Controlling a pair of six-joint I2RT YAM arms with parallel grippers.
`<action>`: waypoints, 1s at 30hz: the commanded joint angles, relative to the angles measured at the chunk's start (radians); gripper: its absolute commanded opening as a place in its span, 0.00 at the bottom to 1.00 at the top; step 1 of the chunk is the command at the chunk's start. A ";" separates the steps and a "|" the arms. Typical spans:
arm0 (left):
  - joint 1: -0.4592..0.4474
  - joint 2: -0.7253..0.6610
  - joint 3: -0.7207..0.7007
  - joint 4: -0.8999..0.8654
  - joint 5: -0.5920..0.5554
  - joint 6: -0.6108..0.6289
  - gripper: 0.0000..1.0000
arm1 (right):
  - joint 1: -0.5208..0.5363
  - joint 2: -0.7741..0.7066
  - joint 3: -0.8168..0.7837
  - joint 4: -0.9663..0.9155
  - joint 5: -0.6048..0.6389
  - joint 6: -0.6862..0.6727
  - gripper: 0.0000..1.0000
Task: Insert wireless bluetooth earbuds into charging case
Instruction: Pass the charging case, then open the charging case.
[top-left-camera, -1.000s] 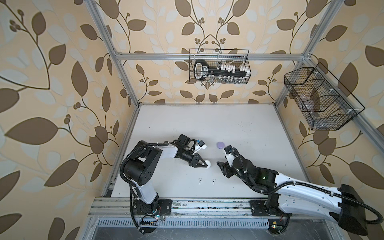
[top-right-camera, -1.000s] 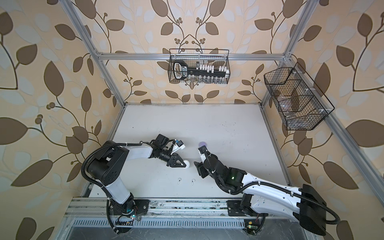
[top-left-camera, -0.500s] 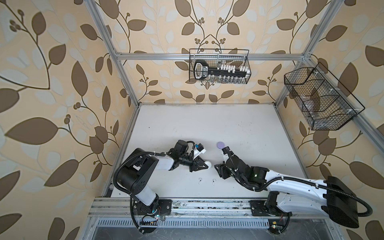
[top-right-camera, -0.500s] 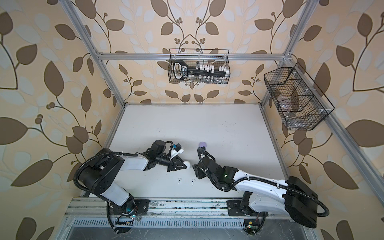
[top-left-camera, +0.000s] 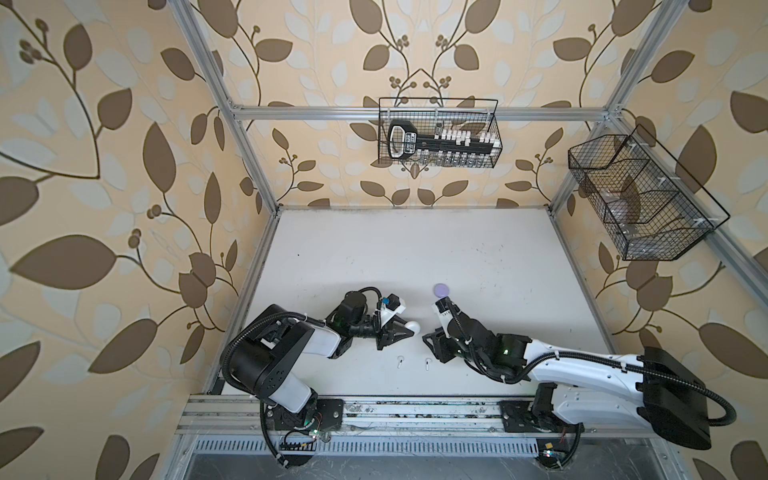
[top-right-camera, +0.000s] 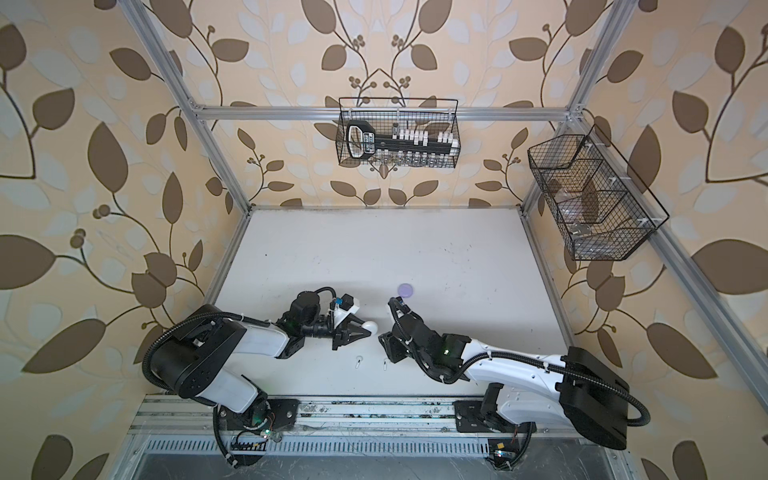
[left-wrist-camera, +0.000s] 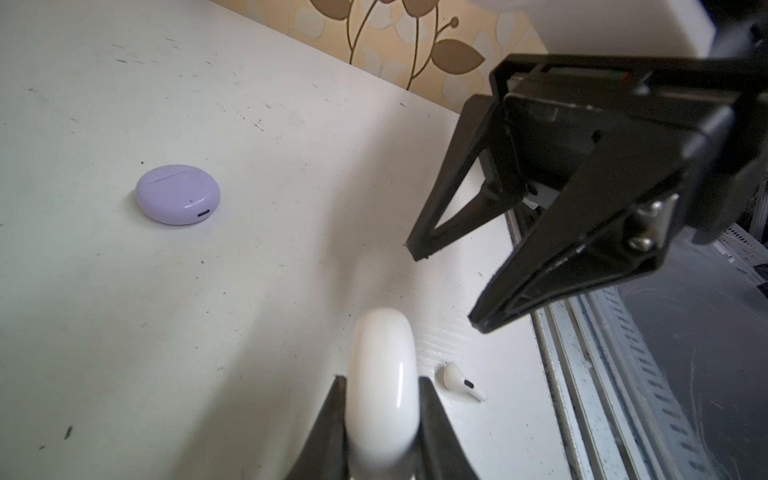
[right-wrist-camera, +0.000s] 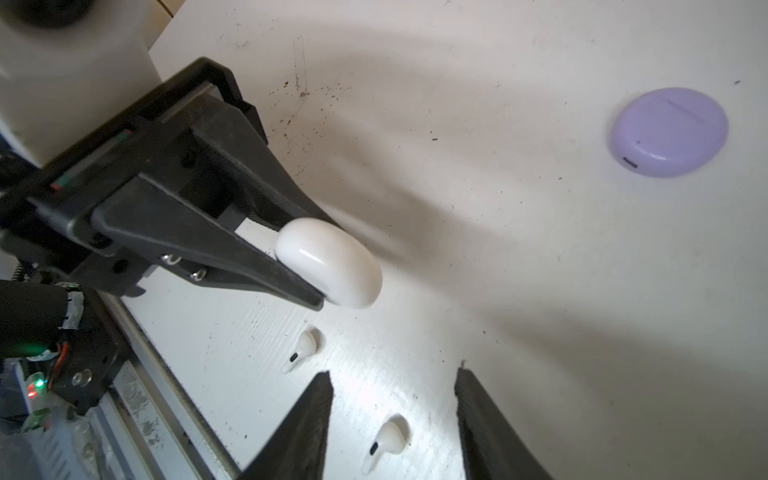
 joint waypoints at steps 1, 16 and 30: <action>-0.008 -0.025 -0.015 0.122 -0.029 0.021 0.10 | 0.010 0.012 0.029 0.024 -0.023 -0.011 0.45; -0.040 -0.013 -0.096 0.284 -0.068 0.088 0.10 | -0.020 0.075 0.090 0.043 -0.019 -0.015 0.42; -0.069 -0.020 -0.118 0.295 -0.079 0.139 0.10 | -0.034 0.114 0.108 0.063 -0.031 -0.021 0.41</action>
